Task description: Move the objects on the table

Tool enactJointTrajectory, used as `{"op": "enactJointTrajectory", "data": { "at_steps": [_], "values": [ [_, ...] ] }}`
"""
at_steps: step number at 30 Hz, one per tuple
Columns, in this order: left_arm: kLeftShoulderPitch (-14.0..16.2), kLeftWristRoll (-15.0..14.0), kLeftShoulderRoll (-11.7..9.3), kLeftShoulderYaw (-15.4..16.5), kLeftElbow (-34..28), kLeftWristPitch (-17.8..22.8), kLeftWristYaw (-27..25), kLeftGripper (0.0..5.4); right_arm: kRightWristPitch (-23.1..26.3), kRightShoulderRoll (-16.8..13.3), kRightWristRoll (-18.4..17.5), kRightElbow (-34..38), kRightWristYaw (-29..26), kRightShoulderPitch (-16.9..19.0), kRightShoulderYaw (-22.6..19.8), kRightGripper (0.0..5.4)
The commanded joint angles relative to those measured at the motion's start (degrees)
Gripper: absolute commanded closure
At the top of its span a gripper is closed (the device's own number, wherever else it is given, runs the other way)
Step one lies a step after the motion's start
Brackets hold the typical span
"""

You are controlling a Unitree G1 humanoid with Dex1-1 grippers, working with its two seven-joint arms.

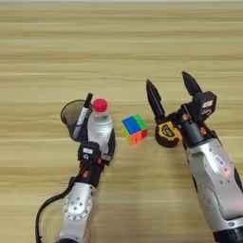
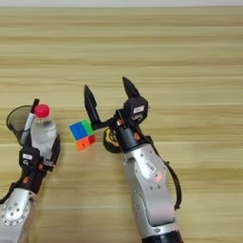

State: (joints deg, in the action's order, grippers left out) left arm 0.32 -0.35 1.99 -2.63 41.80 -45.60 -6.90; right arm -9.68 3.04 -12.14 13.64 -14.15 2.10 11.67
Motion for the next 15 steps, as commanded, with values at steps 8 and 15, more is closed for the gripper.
{"op": "enactJointTrajectory", "data": {
  "at_steps": [8, 15],
  "values": [
    [-4.2, -1.02, 1.46, 0.21, 4.64, -3.01, -3.18, 2.27, -0.58, 0.44, 0.46, -0.36, 0.4, -0.57, -0.27, 0.0],
    [-6.47, -1.49, 1.41, 1.27, 10.29, -4.71, -3.79, 2.27, -0.58, 0.42, 0.55, -0.36, 0.44, -0.43, -0.39, 0.0]
  ]
}}
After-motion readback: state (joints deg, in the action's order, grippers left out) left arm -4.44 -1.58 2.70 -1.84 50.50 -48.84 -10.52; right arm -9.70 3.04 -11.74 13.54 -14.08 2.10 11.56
